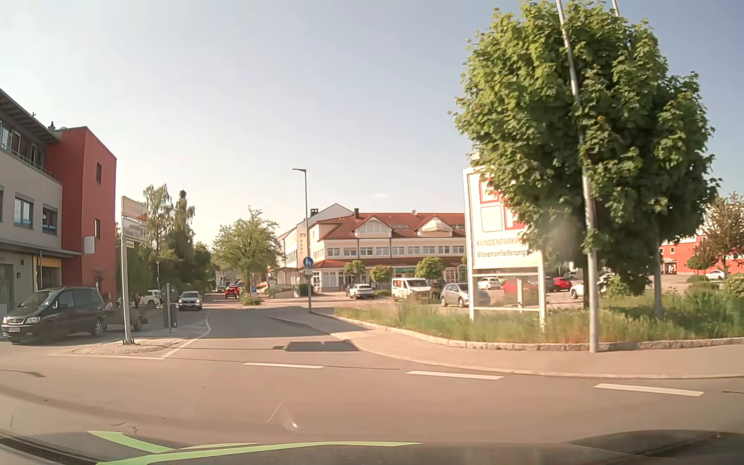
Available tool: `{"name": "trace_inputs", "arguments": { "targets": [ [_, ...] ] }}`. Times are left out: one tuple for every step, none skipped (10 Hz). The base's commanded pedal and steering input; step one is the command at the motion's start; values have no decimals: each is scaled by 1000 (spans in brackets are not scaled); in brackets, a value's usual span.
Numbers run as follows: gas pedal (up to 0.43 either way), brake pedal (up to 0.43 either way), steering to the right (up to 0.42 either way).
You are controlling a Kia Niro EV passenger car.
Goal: Follow the waypoints while adhering to traffic rules and regulations
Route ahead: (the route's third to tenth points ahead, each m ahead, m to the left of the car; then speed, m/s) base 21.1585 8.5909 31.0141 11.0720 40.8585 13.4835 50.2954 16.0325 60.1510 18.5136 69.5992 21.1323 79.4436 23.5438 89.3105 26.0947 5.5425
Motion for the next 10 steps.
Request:
{"name": "trace_inputs", "arguments": {
  "targets": [
    [87, 0, -176],
    [87, 0, -166],
    [98, 0, -150],
    [98, 0, -136],
    [98, 0, -122],
    [98, 0, -113],
    [98, 0, -106],
    [98, 0, -99],
    [98, 0, -87],
    [98, 0, -77]
  ]
}}
